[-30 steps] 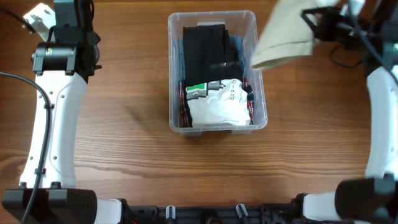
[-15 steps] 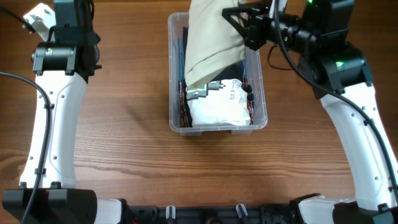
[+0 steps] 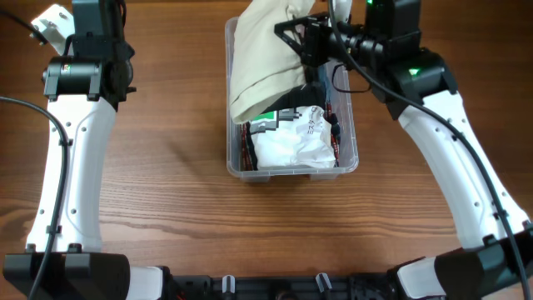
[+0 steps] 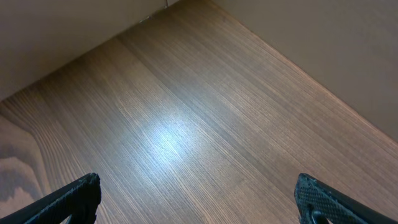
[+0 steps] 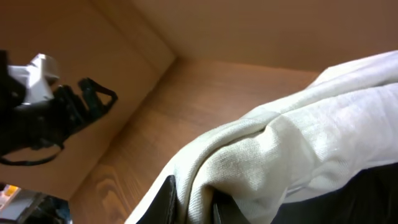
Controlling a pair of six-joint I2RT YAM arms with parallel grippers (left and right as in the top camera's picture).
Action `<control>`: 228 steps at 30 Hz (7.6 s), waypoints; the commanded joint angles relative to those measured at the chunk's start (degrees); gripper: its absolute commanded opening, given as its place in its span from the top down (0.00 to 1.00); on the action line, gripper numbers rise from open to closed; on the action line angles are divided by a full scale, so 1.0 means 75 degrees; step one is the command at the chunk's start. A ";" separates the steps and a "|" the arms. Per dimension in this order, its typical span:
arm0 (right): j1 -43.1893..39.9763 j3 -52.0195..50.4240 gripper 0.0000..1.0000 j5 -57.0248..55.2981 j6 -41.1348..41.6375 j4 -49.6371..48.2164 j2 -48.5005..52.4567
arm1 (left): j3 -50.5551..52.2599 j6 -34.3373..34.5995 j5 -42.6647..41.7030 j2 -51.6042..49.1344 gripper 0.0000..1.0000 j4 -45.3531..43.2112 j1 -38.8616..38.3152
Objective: Pack container
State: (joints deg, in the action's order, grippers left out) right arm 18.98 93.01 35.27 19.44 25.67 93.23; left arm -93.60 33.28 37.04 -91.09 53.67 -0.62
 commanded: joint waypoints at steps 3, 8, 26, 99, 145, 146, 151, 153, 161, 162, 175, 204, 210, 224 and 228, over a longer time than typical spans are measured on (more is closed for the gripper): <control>0.0017 0.0029 0.96 -0.0481 0.0035 0.0262 0.0201 | 0.0000 -0.0006 0.0131 -0.0020 0.00 -0.0003 0.0050; 0.0020 0.0029 0.96 -0.0478 0.0035 0.0297 0.0251 | 0.0000 -0.0006 0.0131 -0.0020 0.00 -0.0003 0.0050; 0.0026 0.0029 0.96 -0.0501 0.0425 -0.0466 0.0408 | 0.0000 -0.0006 0.0131 -0.0020 0.00 -0.0003 0.0050; 0.0962 -0.0927 0.96 -0.4867 -0.0160 0.4581 0.0644 | 0.0000 -0.0006 0.0131 -0.0020 0.00 -0.0003 0.0050; 0.1017 0.0306 0.80 -0.3754 -0.0574 0.2363 0.0921 | 0.0000 -0.0006 0.0131 -0.0020 0.00 -0.0003 0.0050; 0.1017 0.0306 0.77 -0.4013 -0.0577 0.2506 0.0294 | 0.0000 -0.0006 0.0131 -0.0020 0.00 -0.0003 0.0050; 0.1017 0.0306 0.66 -0.4191 -0.0595 0.3229 -0.2355 | 0.0000 -0.0006 0.0131 -0.0020 0.00 -0.0003 0.0050; 0.1017 0.0306 0.56 -0.4197 -0.0606 0.3439 -0.3730 | 0.0000 -0.0006 0.0131 -0.0020 0.00 -0.0003 0.0050; 0.1017 0.0306 0.00 -0.4666 -0.0647 0.4488 -0.8128 | 0.0000 -0.0006 0.0131 -0.0020 0.00 -0.0003 0.0050; 0.1017 0.0306 0.00 -0.4774 -0.0650 0.4677 -0.8556 | 0.0000 -0.0006 0.0131 -0.0020 0.00 -0.0003 0.0050; 0.1017 0.0309 0.00 -0.4945 -0.0539 0.6076 -1.1677 | 0.0000 -0.0006 0.0131 -0.0020 0.00 -0.0003 0.0050; 0.1017 0.0291 0.00 -0.5214 0.2028 0.8856 -1.1969 | 0.0000 -0.0006 0.0131 -0.0020 0.00 -0.0003 0.0050; 0.1017 0.0291 0.00 -0.5214 0.4039 0.8856 -1.1969 | 0.0000 -0.0006 0.0131 -0.0020 0.00 -0.0003 0.0050; 0.0906 -0.1247 0.00 -0.5622 0.1763 0.8358 -1.1998 | 0.0000 -0.0006 0.0131 -0.0020 0.00 -0.0003 0.0050; 0.0909 -0.2247 0.00 -0.5476 0.0772 0.6819 -1.1998 | 0.0000 -0.0006 0.0131 -0.0020 0.00 -0.0003 0.0050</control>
State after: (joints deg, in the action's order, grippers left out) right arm 26.04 80.34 -5.63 33.06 81.82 4.08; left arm -93.60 33.28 37.01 -91.09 53.78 -0.62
